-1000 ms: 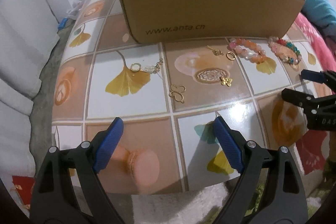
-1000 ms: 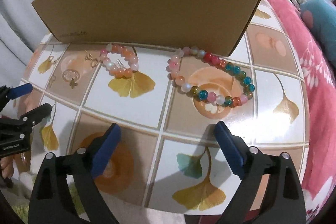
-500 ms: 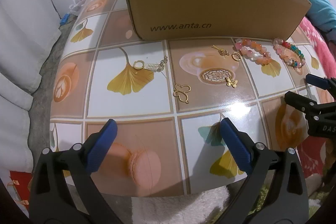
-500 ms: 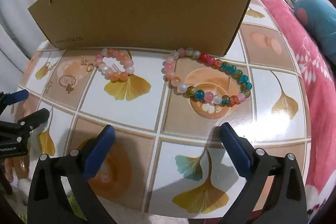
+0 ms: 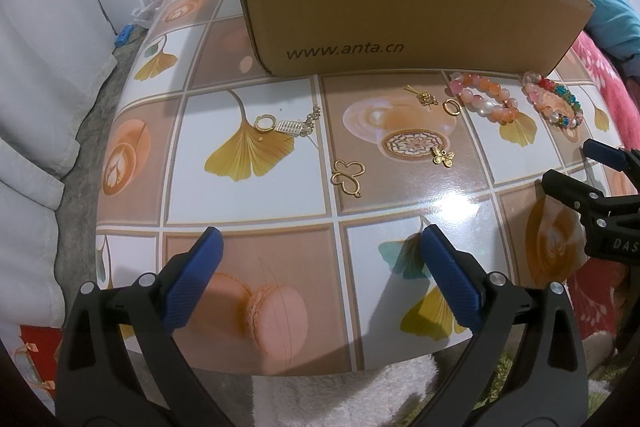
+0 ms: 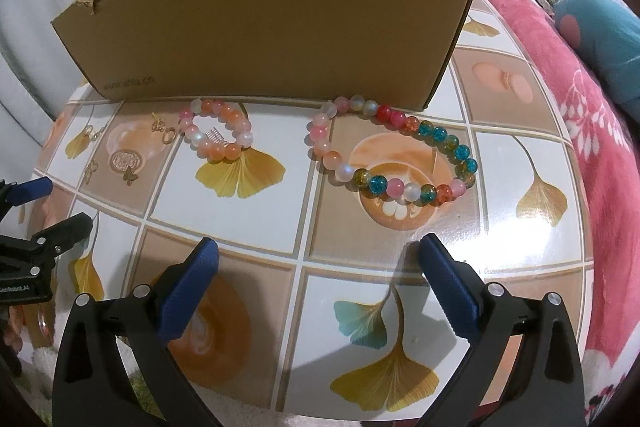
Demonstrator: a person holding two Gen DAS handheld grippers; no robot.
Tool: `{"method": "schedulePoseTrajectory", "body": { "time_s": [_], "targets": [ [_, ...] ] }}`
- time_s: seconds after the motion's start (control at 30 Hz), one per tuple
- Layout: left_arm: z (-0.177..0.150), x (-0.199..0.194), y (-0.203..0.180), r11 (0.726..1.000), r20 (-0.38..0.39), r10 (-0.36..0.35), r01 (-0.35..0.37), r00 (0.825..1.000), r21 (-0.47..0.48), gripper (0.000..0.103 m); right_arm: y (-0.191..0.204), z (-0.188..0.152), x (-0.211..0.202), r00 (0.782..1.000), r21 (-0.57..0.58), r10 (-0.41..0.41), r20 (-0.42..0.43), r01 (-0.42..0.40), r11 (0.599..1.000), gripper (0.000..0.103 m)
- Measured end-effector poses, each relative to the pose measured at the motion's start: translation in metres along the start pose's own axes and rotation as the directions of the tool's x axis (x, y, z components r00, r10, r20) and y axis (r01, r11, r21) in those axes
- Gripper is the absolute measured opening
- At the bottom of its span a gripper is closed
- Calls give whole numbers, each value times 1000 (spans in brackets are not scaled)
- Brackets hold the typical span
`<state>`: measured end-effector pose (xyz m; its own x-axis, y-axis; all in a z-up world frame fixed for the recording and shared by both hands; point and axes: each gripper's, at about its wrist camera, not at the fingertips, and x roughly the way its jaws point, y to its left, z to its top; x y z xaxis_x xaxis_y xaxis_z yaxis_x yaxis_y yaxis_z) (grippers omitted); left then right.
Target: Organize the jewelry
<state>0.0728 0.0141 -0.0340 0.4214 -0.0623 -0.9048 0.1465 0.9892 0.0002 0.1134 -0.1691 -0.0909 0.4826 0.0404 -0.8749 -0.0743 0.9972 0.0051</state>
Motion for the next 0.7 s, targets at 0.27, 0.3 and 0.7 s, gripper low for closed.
{"method": "schedulePoseTrajectory", "body": {
  "time_s": [0.27, 0.3, 0.7],
  "targets": [
    [-1, 2, 0, 1000, 6, -4, 4, 1000, 9, 96, -1, 1, 0, 1000, -2, 11, -6, -11, 1000, 96],
    [-1, 2, 0, 1000, 8, -4, 4, 1000, 9, 96, -1, 2, 0, 1000, -1, 13, -11, -13, 1000, 96],
    [-4, -5, 4, 1000, 47, -20, 20, 999, 4, 96, 5, 8, -21, 992, -8, 116, 44, -116, 993, 96]
  ]
}}
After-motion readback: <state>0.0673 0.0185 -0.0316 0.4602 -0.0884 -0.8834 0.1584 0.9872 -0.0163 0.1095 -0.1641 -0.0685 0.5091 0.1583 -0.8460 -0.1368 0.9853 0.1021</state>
